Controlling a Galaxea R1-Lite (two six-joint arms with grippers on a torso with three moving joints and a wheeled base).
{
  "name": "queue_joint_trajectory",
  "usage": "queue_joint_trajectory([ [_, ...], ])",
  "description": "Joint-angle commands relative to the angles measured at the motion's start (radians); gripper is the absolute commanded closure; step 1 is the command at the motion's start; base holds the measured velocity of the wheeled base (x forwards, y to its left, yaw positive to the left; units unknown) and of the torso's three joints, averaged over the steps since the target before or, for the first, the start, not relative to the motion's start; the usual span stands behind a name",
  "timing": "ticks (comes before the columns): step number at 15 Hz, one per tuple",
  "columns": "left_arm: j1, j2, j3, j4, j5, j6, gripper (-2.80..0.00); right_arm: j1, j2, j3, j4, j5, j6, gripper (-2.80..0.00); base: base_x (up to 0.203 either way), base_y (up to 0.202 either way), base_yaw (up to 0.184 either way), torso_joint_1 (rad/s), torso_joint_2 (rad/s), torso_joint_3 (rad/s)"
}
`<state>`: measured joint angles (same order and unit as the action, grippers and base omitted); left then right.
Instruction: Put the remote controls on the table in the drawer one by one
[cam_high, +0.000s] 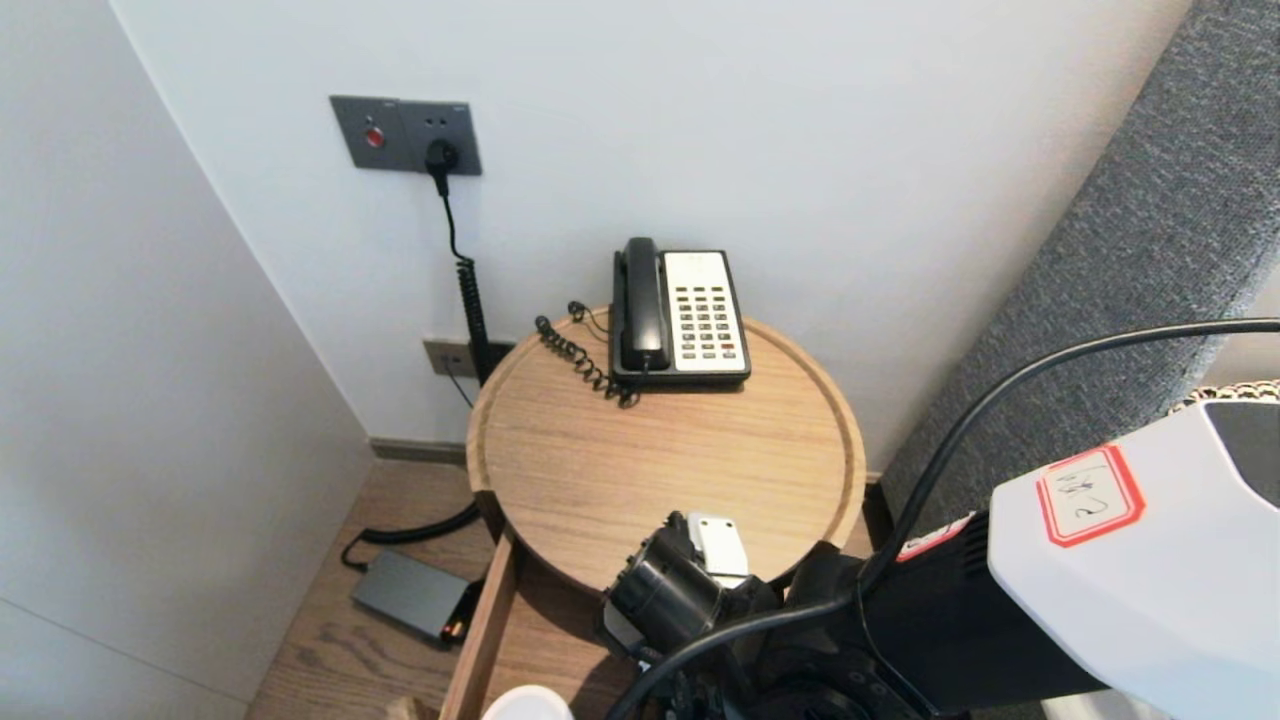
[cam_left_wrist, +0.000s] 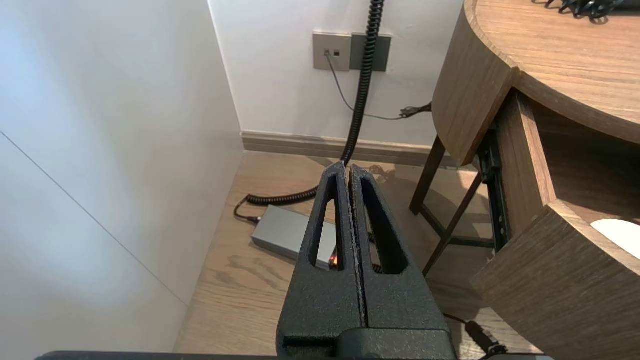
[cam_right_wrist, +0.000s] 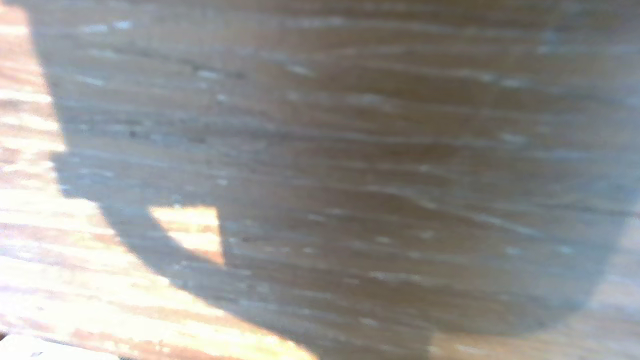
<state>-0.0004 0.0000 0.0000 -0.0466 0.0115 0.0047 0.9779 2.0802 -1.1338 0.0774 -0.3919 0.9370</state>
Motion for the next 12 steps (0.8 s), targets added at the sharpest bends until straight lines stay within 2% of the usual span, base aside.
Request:
queue_joint_trajectory([
  [1,0.000,-0.002,0.009,0.000,0.001,0.000,0.00,0.007,0.009,-0.008,0.001,-0.004,0.005,0.00,0.000,0.000,0.000,0.000,0.00,0.000],
  [12,0.000,-0.002,0.012,-0.001,0.001,0.000,0.00,0.041,0.020,-0.041,0.001,-0.016,0.000,0.00,0.000,0.000,0.000,0.000,0.00,0.000],
])
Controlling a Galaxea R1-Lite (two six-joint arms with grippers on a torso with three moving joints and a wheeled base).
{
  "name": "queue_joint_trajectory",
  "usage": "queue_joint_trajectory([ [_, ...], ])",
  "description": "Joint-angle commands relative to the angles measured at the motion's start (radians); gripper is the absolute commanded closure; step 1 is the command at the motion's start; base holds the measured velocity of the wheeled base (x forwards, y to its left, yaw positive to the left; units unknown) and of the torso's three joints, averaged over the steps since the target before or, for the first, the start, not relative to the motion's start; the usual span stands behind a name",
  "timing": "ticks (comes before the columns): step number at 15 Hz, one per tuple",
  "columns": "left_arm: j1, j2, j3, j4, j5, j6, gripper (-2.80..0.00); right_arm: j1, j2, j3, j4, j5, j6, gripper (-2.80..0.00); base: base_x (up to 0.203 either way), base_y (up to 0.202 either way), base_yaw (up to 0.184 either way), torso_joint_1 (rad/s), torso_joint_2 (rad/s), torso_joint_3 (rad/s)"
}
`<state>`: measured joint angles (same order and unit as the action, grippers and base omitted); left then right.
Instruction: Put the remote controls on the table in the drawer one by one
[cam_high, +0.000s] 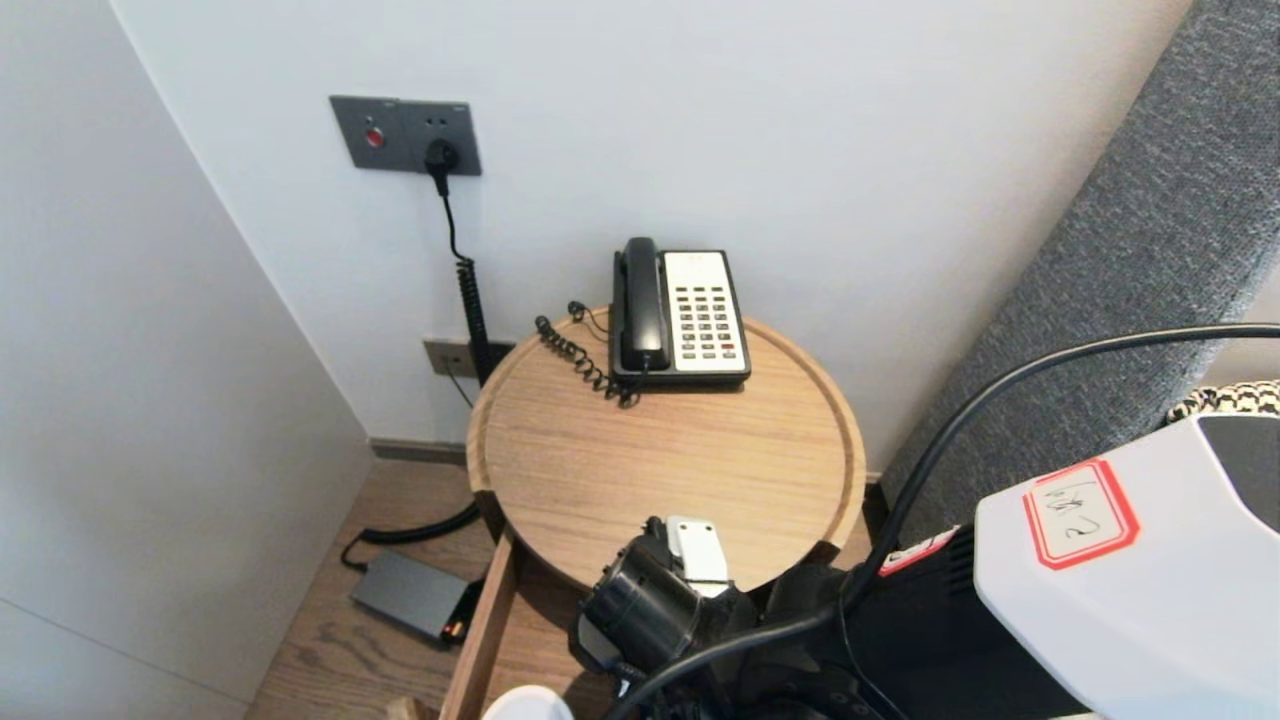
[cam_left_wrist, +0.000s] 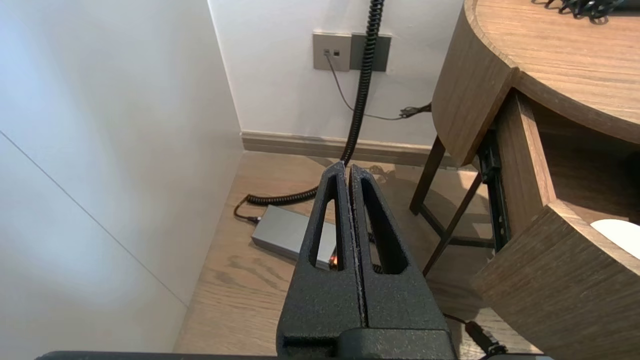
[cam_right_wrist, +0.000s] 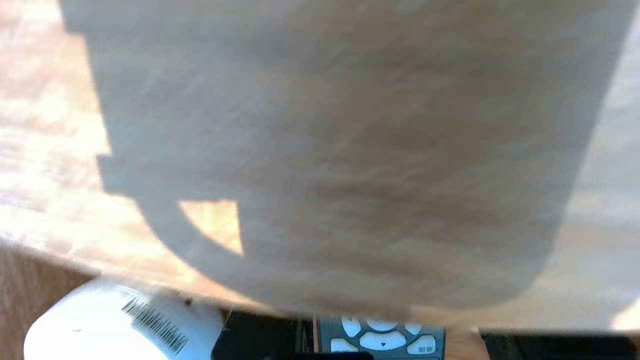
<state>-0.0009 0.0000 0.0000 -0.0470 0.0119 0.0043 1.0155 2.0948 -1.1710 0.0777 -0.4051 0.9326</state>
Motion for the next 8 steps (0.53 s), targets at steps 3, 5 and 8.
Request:
queue_joint_trajectory([
  [3,0.001,-0.002,0.009,-0.001,0.000,0.000,0.00,0.005,0.011,-0.004,0.001,-0.003,0.005,0.00,0.000,0.000,0.000,0.000,0.00,0.000],
  [5,-0.001,-0.002,0.009,-0.001,0.000,0.000,0.00,0.005,0.016,-0.004,0.000,-0.003,0.005,0.00,0.000,0.000,0.000,0.000,0.00,0.000],
  [8,0.001,-0.002,0.009,0.000,0.000,0.000,0.00,0.005,0.027,-0.004,0.000,-0.003,0.002,0.00,0.000,0.000,0.000,0.000,0.00,0.000],
])
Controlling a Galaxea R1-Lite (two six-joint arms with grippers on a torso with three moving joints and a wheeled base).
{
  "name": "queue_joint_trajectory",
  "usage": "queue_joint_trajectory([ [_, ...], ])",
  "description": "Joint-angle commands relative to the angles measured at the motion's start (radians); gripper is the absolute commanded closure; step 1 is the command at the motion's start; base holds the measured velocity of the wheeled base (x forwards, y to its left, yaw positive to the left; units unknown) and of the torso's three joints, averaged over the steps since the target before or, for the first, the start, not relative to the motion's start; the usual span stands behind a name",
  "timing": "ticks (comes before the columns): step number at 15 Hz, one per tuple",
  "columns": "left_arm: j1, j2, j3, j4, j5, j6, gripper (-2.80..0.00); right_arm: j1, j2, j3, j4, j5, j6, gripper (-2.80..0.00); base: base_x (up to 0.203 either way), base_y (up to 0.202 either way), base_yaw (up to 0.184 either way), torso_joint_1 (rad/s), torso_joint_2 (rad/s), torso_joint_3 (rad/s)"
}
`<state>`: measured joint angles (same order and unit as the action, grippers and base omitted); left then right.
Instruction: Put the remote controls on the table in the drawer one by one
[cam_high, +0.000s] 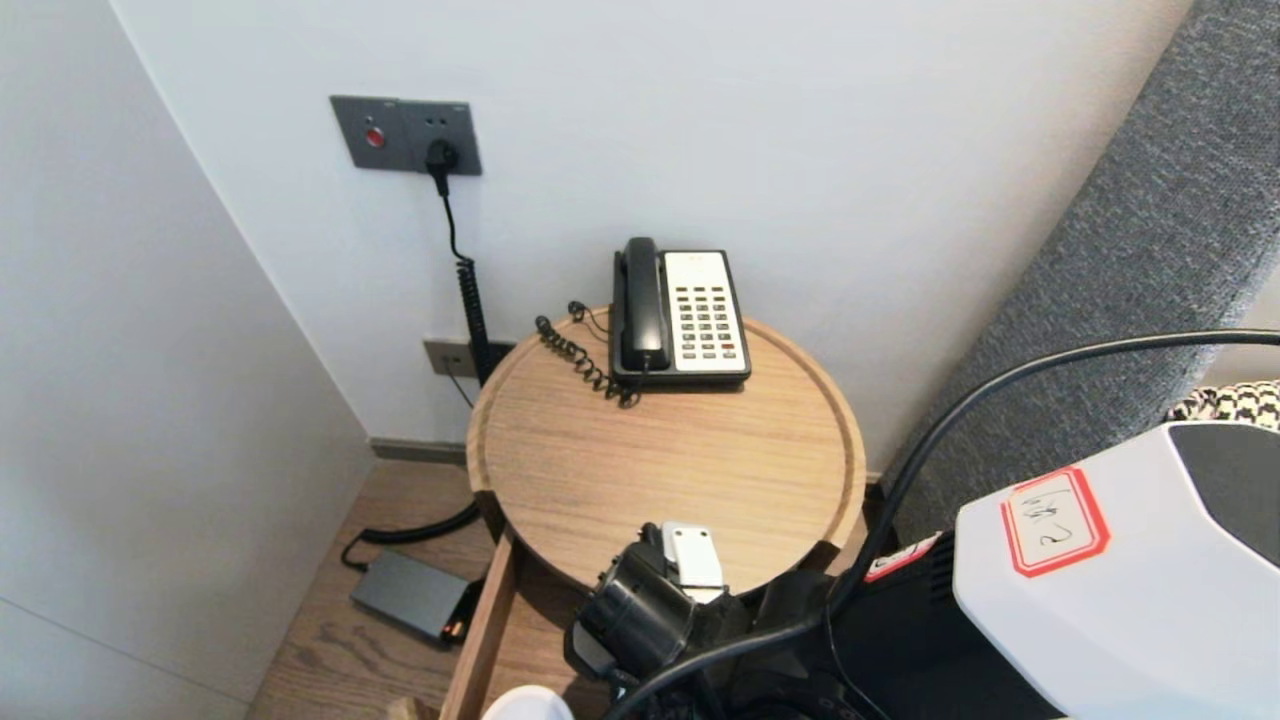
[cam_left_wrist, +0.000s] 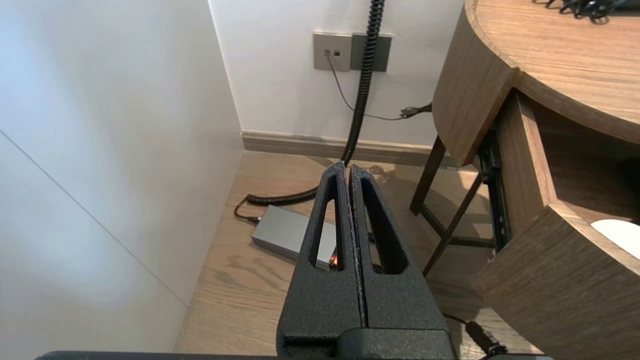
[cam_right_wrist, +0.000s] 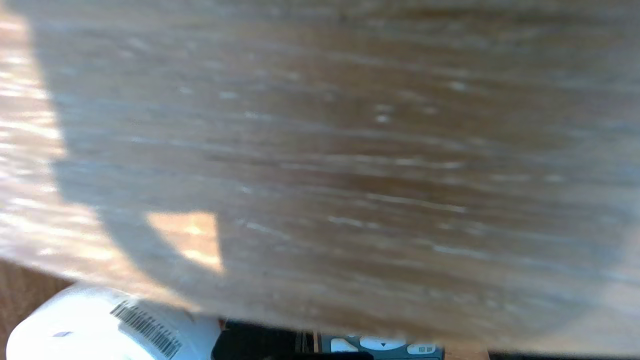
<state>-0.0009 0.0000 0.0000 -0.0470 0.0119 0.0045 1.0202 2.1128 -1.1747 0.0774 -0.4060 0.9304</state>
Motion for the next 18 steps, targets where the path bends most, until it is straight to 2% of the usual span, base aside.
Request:
queue_joint_trajectory([
  [1,0.001,-0.002,0.009,-0.001,0.000,0.000,0.00,0.001,0.010,0.001,0.001,-0.002,0.004,0.00,0.000,0.000,0.000,0.000,0.00,0.000],
  [14,-0.001,-0.002,0.009,-0.001,0.000,0.000,0.00,0.000,0.027,0.000,-0.002,-0.007,0.005,0.00,0.000,0.000,0.000,0.000,0.00,0.000],
  [15,0.001,-0.002,0.009,-0.001,0.000,0.000,0.00,-0.002,0.021,0.000,-0.002,-0.019,0.005,-2.80,0.000,0.000,0.000,0.000,0.00,0.000],
  [18,0.000,-0.002,0.009,-0.001,0.000,0.000,0.00,-0.002,-0.001,0.002,-0.002,-0.030,0.005,-2.80,0.000,0.000,0.000,0.000,0.00,0.000],
])
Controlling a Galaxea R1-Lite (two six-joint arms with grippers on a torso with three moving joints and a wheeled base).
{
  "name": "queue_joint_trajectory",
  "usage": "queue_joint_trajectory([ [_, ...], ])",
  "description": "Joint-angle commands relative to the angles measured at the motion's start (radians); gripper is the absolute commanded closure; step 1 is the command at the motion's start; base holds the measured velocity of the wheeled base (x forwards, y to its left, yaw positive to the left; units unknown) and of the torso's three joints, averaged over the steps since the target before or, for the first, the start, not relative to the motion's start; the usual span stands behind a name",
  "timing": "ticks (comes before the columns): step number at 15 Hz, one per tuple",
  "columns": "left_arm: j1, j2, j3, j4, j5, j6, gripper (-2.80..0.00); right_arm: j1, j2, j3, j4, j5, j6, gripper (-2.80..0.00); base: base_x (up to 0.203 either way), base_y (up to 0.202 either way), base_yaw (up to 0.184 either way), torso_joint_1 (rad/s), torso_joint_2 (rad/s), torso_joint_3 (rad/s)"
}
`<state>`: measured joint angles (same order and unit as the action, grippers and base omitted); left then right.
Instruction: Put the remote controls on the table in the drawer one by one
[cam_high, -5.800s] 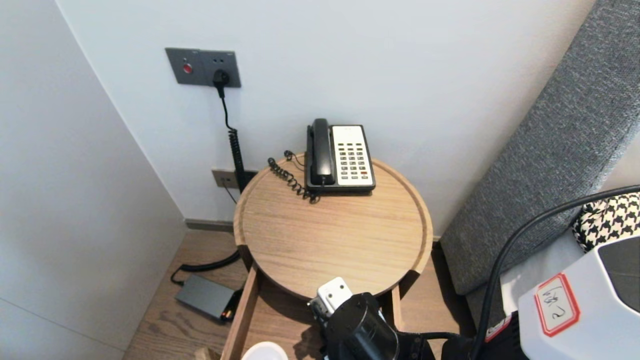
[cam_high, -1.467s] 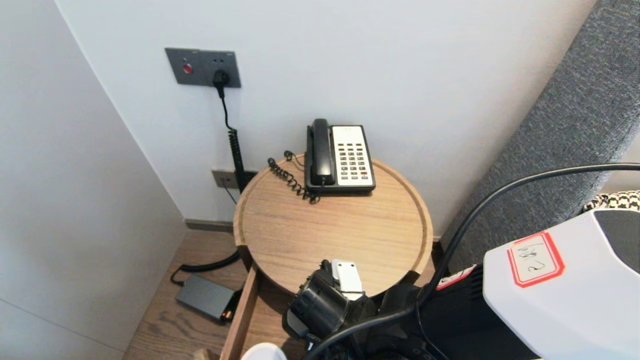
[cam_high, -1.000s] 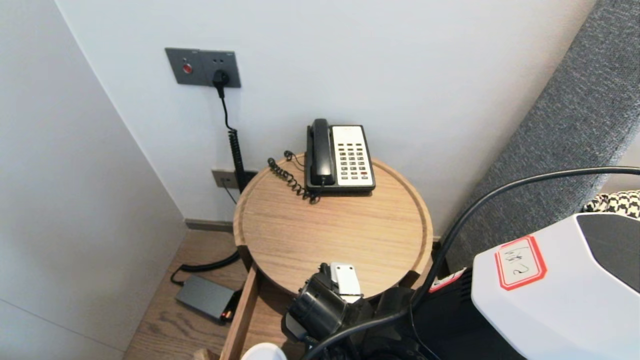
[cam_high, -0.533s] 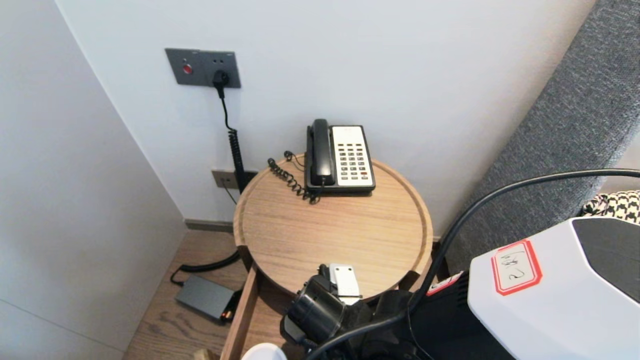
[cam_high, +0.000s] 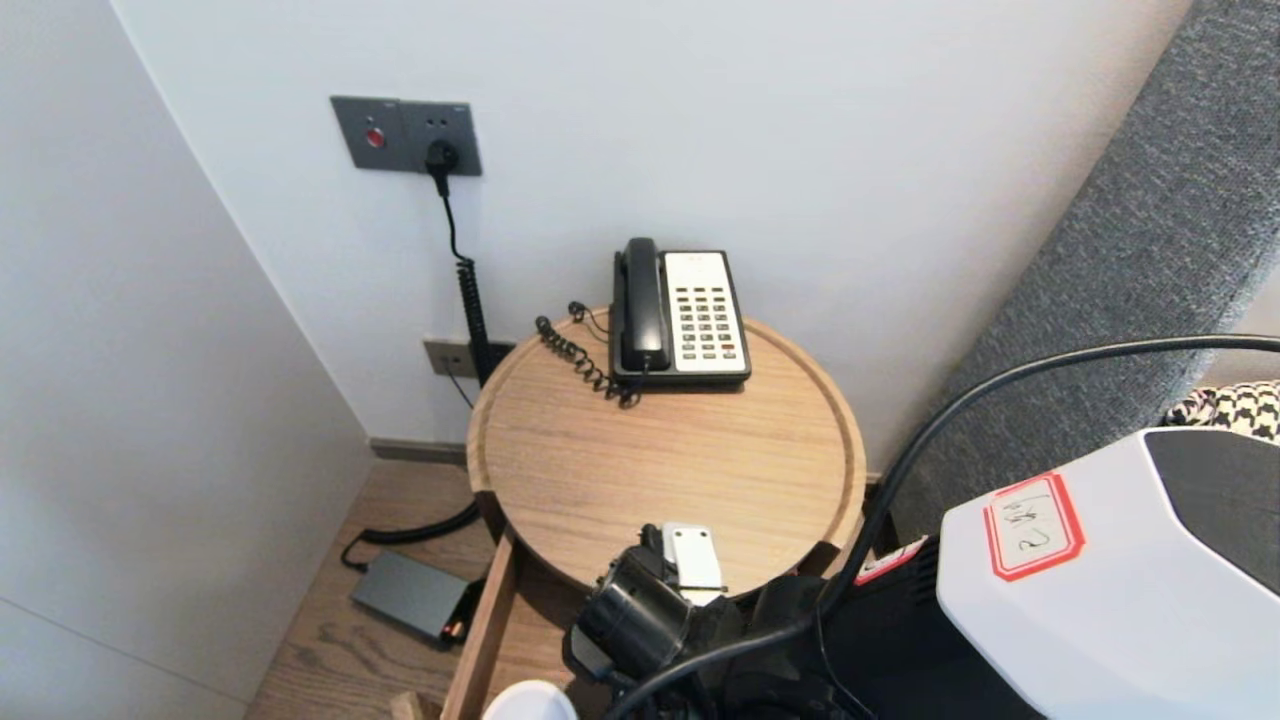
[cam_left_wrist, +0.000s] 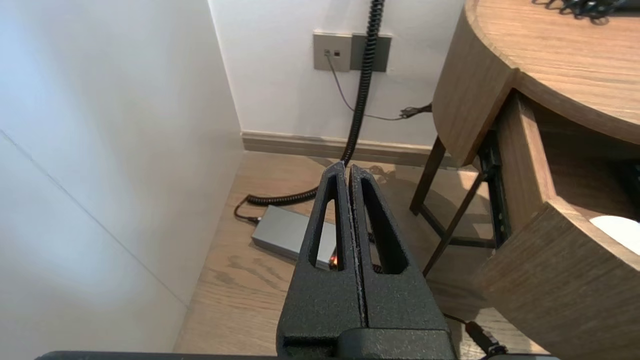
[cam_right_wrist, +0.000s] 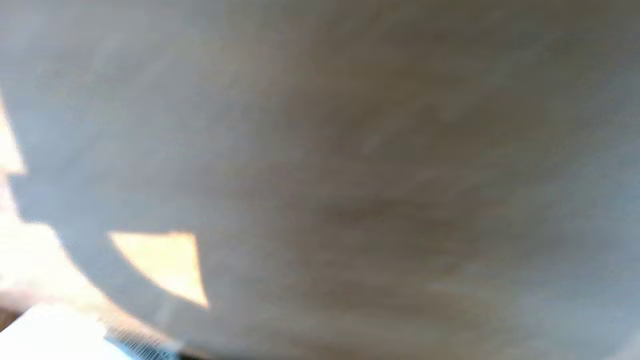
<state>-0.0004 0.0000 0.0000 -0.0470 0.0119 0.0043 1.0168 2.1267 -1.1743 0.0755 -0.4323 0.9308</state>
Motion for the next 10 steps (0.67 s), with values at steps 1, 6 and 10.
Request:
queue_joint_trajectory([
  [1,-0.001,-0.002,0.009,-0.001,0.000,0.000,0.00,-0.002,-0.026,0.002,0.000,-0.004,0.001,-2.80,0.000,0.000,0.000,0.000,0.00,0.000],
  [6,-0.001,-0.002,0.009,-0.001,0.000,0.000,0.00,-0.006,-0.089,0.026,0.001,-0.004,-0.005,-2.80,0.000,0.000,0.000,0.000,0.00,0.000],
  [10,0.000,-0.002,0.009,-0.001,0.000,0.000,0.00,-0.006,-0.149,0.058,0.002,-0.003,-0.024,-2.80,0.000,0.000,0.000,0.000,0.00,0.000],
])
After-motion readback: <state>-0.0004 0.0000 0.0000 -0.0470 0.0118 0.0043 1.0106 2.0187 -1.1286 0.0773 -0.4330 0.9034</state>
